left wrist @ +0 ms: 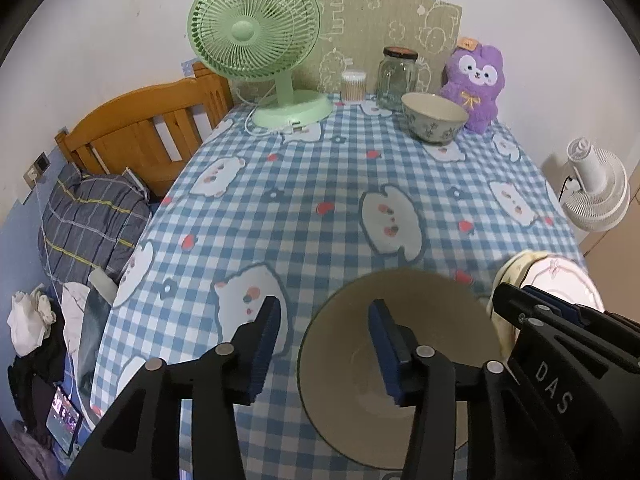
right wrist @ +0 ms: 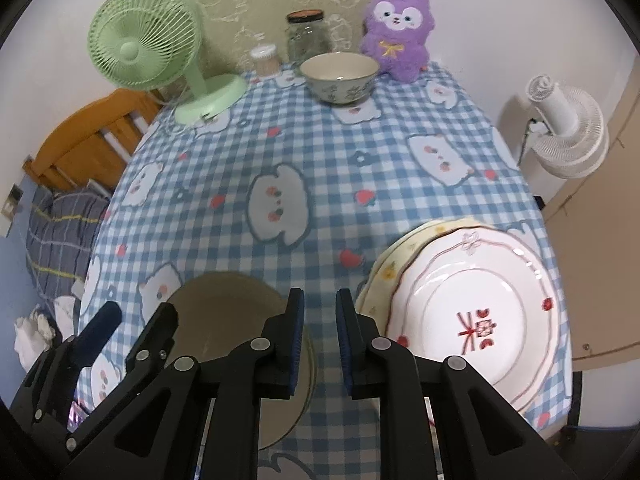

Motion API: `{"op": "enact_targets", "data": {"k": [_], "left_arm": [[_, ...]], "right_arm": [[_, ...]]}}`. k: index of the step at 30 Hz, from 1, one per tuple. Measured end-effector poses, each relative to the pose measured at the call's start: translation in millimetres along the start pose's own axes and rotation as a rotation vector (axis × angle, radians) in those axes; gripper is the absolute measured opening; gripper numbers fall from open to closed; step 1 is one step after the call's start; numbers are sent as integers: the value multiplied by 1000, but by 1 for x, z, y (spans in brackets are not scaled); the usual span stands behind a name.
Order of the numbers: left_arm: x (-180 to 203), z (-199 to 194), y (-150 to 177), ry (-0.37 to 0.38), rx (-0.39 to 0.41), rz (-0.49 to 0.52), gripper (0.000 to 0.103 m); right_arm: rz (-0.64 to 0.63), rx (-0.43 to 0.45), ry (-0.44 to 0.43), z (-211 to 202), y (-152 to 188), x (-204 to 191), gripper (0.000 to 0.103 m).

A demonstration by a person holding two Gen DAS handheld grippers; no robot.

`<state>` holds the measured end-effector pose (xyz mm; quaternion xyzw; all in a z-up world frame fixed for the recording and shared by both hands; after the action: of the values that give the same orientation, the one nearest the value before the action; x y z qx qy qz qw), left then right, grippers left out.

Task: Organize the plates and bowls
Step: 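Open both tools and release the floral bowl inside the large bowl, then move both tools toward the small floral bowl by the purple plush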

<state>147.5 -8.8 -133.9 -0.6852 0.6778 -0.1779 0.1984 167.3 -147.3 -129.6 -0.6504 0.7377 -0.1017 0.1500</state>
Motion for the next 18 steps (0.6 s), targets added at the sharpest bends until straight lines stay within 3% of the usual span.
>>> {"op": "enact_targets", "data": {"k": [18], "left_arm": [[0,-35,-71,68,74,32,62]], "right_arm": [[4,101,4,-49,-62,-7,20]]}}
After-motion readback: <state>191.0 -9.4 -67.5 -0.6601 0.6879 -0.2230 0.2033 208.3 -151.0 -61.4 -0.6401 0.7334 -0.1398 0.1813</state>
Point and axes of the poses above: each gripper's, at about its wrist camera, not at the fingertips, and z roughly the way its jaws point, x to its right, y to its underside, the point moved 6 cm from there along z, roughly the way its jaws point, and after that the axes turned 5 degrees about -x, right-handed, at the moved point
